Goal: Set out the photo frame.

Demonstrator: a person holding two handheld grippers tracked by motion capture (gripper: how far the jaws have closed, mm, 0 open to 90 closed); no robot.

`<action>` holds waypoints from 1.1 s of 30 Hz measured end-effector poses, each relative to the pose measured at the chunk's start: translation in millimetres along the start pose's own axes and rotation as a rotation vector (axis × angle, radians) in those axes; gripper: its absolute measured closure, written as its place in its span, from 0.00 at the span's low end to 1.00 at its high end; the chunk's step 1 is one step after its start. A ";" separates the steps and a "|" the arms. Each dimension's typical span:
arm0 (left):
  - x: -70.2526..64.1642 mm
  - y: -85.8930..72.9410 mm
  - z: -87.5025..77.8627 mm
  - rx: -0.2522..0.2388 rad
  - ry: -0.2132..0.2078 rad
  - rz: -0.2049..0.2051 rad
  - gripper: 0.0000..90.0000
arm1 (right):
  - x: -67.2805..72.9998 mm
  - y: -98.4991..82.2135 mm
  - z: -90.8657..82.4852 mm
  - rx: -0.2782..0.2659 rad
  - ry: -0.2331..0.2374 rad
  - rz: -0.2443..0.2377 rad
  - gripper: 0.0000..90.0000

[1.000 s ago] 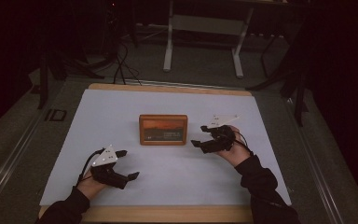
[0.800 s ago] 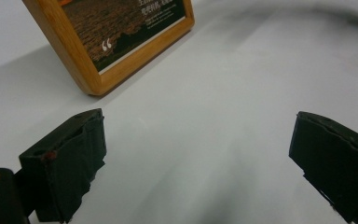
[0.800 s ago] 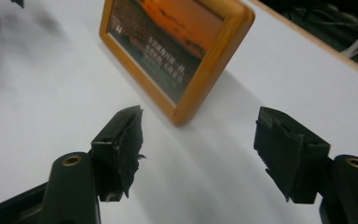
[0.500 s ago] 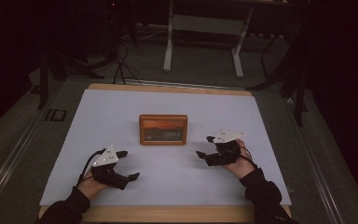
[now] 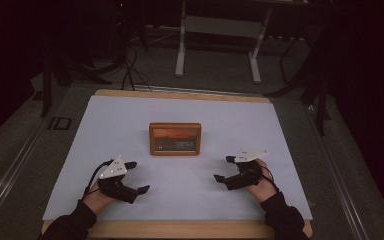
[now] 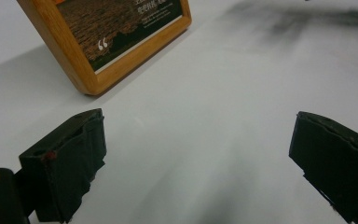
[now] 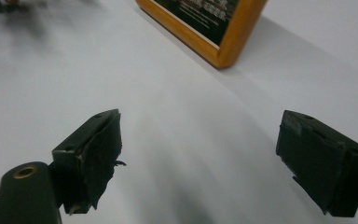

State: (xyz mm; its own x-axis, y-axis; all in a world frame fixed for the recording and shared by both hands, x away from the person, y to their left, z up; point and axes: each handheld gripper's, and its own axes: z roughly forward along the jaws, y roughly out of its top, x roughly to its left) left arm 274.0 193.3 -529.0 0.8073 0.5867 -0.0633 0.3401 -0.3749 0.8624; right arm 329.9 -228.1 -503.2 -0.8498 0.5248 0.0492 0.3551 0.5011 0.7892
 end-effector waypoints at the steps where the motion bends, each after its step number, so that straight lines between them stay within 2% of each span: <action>1: 0.0 -0.1 -0.1 0.000 0.001 0.000 0.05 | 0.0 -2.4 -0.8 -0.001 -0.016 0.000 0.15; 4: 0.0 -0.2 -0.3 -0.001 0.001 -0.001 0.05 | -1.2 -9.3 -4.0 -0.020 -0.022 0.004 0.15; 8: 0.0 -0.2 -0.5 -0.001 0.000 0.002 0.05 | 0.1 -17.9 -7.2 -0.006 -0.041 0.002 0.15; 12: -0.4 -0.3 -0.5 -0.002 -0.003 0.000 0.05 | 5.5 -26.1 -10.9 0.011 -0.053 -0.023 0.16; 16: -1.1 0.0 -0.4 0.003 -0.004 0.002 0.05 | 11.7 -32.5 -16.0 0.024 -0.042 -0.028 0.15; 21: -1.1 0.1 -0.3 0.004 -0.004 0.002 0.05 | 20.0 -41.0 -22.3 0.022 -0.076 -0.055 0.15; 33: -1.6 -1.1 0.3 0.009 -0.002 0.005 0.05 | 21.9 -56.6 -34.7 -0.005 -0.103 -0.024 0.15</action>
State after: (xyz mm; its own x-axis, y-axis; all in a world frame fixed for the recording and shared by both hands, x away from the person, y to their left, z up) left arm 272.5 192.6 -530.0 0.8102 0.5831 -0.0600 0.3402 -0.3844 0.8582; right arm 277.6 -268.9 -525.5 -0.8137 0.5803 -0.0328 0.3327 0.5113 0.7923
